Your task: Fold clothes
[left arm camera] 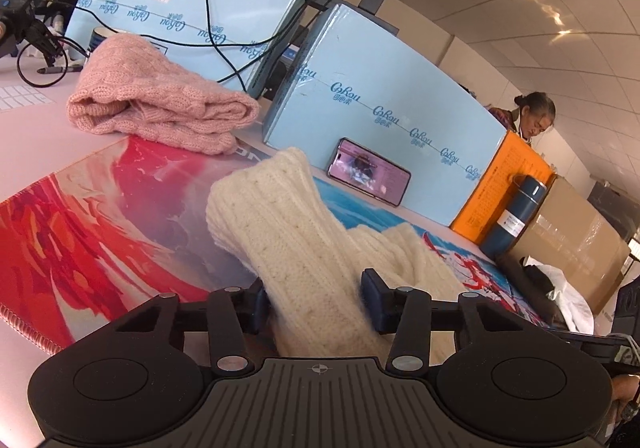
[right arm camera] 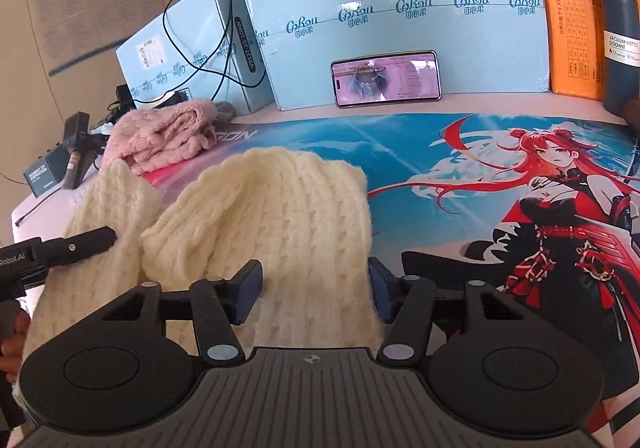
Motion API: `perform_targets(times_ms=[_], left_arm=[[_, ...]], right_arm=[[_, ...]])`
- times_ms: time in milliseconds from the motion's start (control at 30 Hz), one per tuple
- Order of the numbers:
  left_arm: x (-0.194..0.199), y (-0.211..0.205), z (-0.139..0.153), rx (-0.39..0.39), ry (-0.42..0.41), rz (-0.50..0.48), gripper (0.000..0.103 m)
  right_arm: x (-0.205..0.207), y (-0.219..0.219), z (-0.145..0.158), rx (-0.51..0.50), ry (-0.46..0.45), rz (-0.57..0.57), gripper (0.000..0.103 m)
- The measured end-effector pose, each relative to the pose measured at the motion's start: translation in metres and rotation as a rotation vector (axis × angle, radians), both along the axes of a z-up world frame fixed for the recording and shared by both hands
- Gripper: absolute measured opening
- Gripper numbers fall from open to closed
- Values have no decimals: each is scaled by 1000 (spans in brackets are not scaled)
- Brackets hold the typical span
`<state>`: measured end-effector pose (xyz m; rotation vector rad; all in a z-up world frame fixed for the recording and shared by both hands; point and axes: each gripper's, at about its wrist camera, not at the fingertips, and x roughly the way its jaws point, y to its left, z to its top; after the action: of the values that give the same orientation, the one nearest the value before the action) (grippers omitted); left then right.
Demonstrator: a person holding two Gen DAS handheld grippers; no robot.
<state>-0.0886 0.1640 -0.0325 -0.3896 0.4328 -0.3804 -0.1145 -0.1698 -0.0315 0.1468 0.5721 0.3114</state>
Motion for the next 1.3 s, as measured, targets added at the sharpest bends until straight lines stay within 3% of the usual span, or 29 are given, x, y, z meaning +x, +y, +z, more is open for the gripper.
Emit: perform_targets(times_ms=[100, 167, 300, 400, 500, 600, 667, 767, 867, 900, 1000, 1067, 1167, 1300], left_arm=[[-2, -5, 7, 17, -42, -3, 32], [0, -9, 13, 18, -71, -23, 31], [13, -22, 24, -4, -131, -124, 31], [32, -38, 32, 9, -126, -188, 32], [55, -59, 32, 59, -39, -229, 37], [63, -82, 28, 219, 8, -191, 58], [58, -89, 29, 295, -15, -125, 72], [34, -83, 39, 253, -63, -116, 79], [0, -89, 47, 212, -148, -254, 94], [-9, -98, 47, 234, -157, -309, 98], [-25, -129, 42, 351, -121, -443, 100], [-20, -145, 32, 447, -91, -443, 100], [-8, -145, 27, 448, -34, -395, 100], [-11, -144, 20, 493, -49, -377, 99]], right_arm=[[-6, -5, 3, 16, -18, -28, 18], [-10, -15, 7, 71, -35, -41, 15], [-26, -26, 22, 83, -142, -103, 12], [-37, -38, 30, 85, -197, -184, 12], [-42, -57, 27, 118, -173, -263, 12], [-44, -68, 17, 130, -130, -308, 12], [-46, -69, 11, 122, -112, -321, 12], [-47, -70, 2, 120, -103, -324, 12], [-44, -71, -2, 131, -89, -324, 12], [-43, -72, -3, 139, -80, -322, 12], [-40, -78, -6, 178, -44, -323, 14], [-39, -81, -7, 201, -25, -327, 15], [-39, -82, -7, 213, -11, -324, 21], [-35, -76, -4, 193, -8, -296, 39]])
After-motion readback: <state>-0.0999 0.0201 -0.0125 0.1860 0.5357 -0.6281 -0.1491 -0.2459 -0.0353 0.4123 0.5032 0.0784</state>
